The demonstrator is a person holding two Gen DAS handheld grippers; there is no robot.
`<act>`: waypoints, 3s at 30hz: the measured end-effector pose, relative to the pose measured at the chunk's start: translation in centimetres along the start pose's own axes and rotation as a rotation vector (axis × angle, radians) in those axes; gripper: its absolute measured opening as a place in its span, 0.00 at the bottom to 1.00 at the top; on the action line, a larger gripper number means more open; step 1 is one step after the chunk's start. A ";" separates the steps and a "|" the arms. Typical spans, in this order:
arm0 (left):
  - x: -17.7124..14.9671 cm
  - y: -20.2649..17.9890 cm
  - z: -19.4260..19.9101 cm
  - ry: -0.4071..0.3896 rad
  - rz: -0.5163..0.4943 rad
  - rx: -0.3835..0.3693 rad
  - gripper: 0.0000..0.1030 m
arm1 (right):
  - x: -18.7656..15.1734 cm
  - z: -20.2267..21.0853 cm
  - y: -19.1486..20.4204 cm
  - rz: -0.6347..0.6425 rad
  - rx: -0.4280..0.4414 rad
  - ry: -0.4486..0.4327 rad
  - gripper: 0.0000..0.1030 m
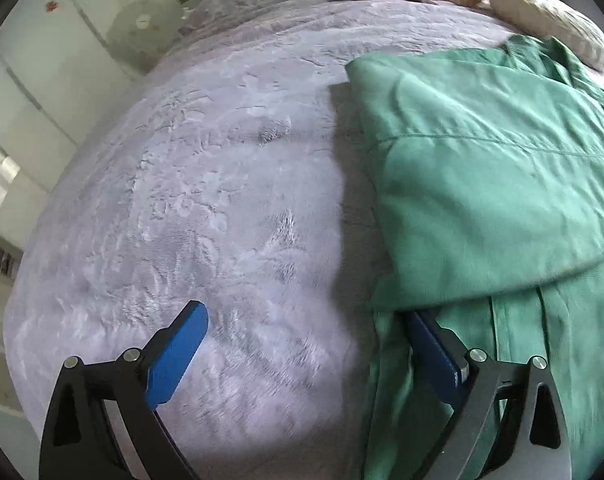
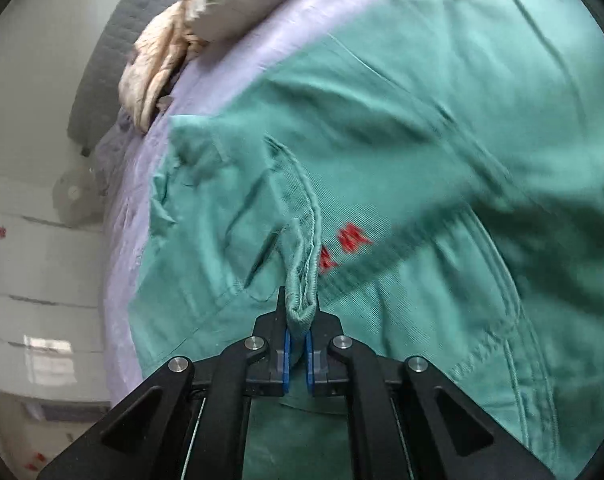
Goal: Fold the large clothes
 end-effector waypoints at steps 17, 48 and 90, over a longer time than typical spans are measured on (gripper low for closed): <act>3.4 -1.2 -2.7 0.232 0.075 -0.514 0.80 | -0.7 0.6 -0.5 -0.023 0.015 -0.009 0.06; 5.9 -1.8 0.9 0.046 0.040 -0.445 0.08 | -2.9 4.8 3.7 0.214 -0.185 -0.040 0.18; 2.5 -20.0 5.3 0.160 -0.134 -0.325 0.99 | -6.2 12.0 -5.9 0.011 0.012 0.049 0.91</act>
Point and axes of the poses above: each gripper's, at about its wrist camera, not at the fingertips, and z roughly against the way its jaws point, y to its left, x to its top, the point moved 7 cm from there along -z, roughly the way its jaws point, and after that the axes turned 8 degrees about y, right-handed, at the moved point
